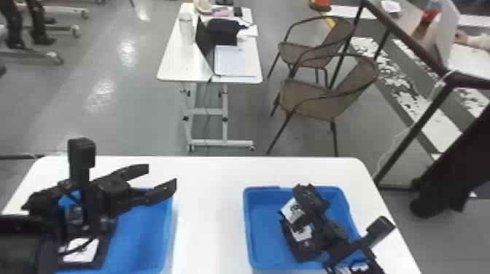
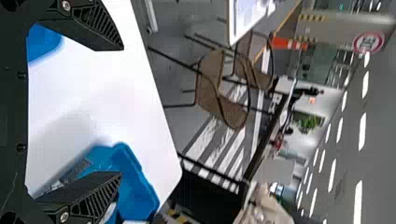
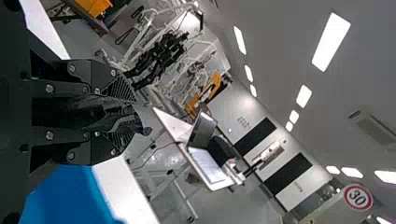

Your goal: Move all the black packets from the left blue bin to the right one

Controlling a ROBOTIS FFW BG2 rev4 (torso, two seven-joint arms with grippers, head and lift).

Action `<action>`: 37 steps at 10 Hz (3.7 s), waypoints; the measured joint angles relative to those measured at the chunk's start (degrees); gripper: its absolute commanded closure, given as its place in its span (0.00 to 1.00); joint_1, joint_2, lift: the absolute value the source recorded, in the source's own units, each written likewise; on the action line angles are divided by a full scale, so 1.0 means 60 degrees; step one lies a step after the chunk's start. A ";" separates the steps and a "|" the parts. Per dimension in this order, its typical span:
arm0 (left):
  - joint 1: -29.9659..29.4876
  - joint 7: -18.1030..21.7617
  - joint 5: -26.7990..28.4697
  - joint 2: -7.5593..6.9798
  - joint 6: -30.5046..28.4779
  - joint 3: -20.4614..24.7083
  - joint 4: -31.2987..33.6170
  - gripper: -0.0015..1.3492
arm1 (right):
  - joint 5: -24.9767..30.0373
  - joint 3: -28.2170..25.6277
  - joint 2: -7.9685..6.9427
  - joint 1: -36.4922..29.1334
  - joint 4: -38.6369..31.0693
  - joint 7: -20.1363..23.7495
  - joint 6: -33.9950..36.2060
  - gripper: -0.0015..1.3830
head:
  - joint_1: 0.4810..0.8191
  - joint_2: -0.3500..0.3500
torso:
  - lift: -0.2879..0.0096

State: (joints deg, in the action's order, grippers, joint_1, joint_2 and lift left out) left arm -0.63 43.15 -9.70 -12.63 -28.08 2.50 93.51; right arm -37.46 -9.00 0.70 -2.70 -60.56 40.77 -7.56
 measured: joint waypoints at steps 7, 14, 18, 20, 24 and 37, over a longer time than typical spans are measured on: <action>-0.1123 -0.0212 0.2047 0.0639 -0.1332 0.3065 0.0479 0.34 | -0.0650 -0.0221 0.0000 -0.0637 -0.1208 -0.0336 -0.1009 0.15 | 0.63 0.62 | 0.97; 0.0882 -0.1098 0.3072 0.0109 -0.1020 0.2273 -0.3502 0.10 | -0.0810 -0.0080 0.0000 -0.0766 -0.1479 -0.0123 -0.0476 0.15 | 0.63 0.70 | 0.97; 0.2002 -0.1339 0.2902 -0.0196 -0.0265 0.1871 -0.5918 0.09 | -0.0879 -0.0082 0.0000 -0.0741 -0.1259 0.0051 -0.0291 0.15 | 0.63 0.71 | 0.97; 0.2203 -0.1815 0.2701 -0.0357 0.0020 0.1552 -0.6190 0.25 | -0.0912 -0.0082 0.0000 -0.0721 -0.1152 0.0177 -0.0213 0.16 | 0.63 0.73 | 0.97; 0.2327 -0.2261 0.2489 -0.0442 -0.0390 0.1236 -0.6221 0.67 | -0.0974 -0.0082 0.0000 -0.0658 -0.1007 0.0337 -0.0093 0.16 | 0.63 0.74 | 0.97; 0.0178 -0.0309 -0.0244 -0.0473 -0.0467 -0.0298 -0.0574 0.90 | -0.0519 0.0059 0.0000 -0.0488 -0.1652 0.0550 0.0044 0.16 | 0.63 0.49 | 0.97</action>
State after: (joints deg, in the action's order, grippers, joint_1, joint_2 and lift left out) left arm 0.43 41.30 -11.16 -15.47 -30.88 0.71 90.07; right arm -40.58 -8.64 0.70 -5.63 -70.47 44.07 -7.29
